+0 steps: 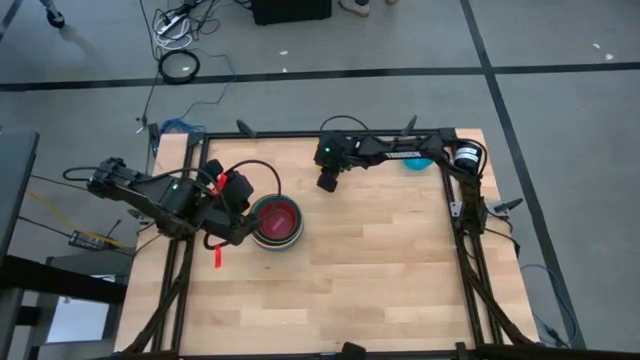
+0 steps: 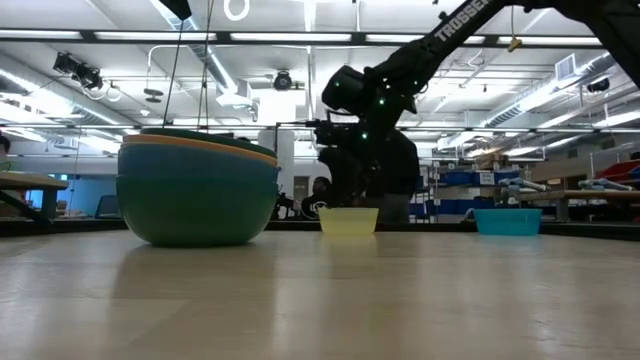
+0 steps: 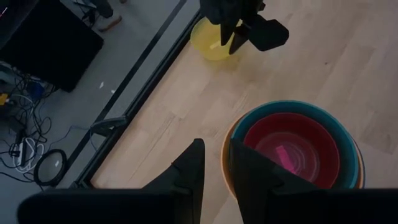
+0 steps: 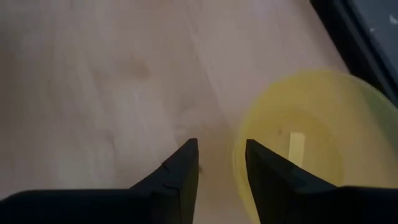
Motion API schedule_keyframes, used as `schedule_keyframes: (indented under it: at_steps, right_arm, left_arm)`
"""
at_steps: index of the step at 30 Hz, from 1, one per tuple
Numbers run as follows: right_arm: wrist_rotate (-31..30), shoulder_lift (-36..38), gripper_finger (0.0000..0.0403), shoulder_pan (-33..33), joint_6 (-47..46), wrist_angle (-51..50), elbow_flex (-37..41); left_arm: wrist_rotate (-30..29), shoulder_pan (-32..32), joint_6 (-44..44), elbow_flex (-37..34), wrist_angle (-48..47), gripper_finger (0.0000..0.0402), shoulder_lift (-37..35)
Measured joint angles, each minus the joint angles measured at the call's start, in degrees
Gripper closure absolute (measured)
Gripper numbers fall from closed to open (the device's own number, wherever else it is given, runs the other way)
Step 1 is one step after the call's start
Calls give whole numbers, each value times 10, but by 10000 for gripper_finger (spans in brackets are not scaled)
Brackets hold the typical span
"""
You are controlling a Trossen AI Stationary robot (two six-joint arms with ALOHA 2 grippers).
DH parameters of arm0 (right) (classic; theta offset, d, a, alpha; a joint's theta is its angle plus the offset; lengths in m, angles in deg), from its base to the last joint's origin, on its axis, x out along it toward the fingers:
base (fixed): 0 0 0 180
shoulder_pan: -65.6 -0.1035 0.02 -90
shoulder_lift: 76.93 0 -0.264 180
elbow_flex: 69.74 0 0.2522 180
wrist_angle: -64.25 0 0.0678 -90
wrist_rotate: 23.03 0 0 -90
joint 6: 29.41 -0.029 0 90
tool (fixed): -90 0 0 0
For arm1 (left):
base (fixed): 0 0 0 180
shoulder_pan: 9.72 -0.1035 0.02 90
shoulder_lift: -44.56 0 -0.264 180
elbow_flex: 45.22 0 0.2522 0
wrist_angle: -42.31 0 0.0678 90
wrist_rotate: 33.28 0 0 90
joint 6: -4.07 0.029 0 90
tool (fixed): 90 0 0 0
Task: Nest bowls inside each other
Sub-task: Stack the yellow bowl on top of the pink bowl
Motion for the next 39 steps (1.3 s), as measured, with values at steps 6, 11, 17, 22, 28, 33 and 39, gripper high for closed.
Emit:
schedule_keyframes:
  at_steps: [6, 11, 17, 22, 28, 33, 39]
  right_arm:
    - [-48, 1, 313, 7, 24, 8, 0]
    - [-12, 1, 316, 29, 0, 3, 0]
    - [34, 0, 317, 40, -19, -18, 0]
    - [60, 0, 318, 39, -25, -21, 0]
    - [102, 0, 321, 30, -42, -54, 0]
    - [93, 0, 321, 18, -35, -59, 0]
    - [82, 6, 315, 19, -25, -28, 0]
  left_arm:
    - [0, 0, 0, 0, 0, 320, 0]
    - [0, 0, -2, 0, 0, 320, 0]
    - [1, 0, -2, 0, 0, 320, 0]
    - [1, 0, -2, 0, 0, 320, 0]
    - [2, 0, -2, 0, 1, 320, 0]
    - [2, 0, -2, 0, 0, 320, 0]
    - [2, 0, -2, 0, 0, 320, 0]
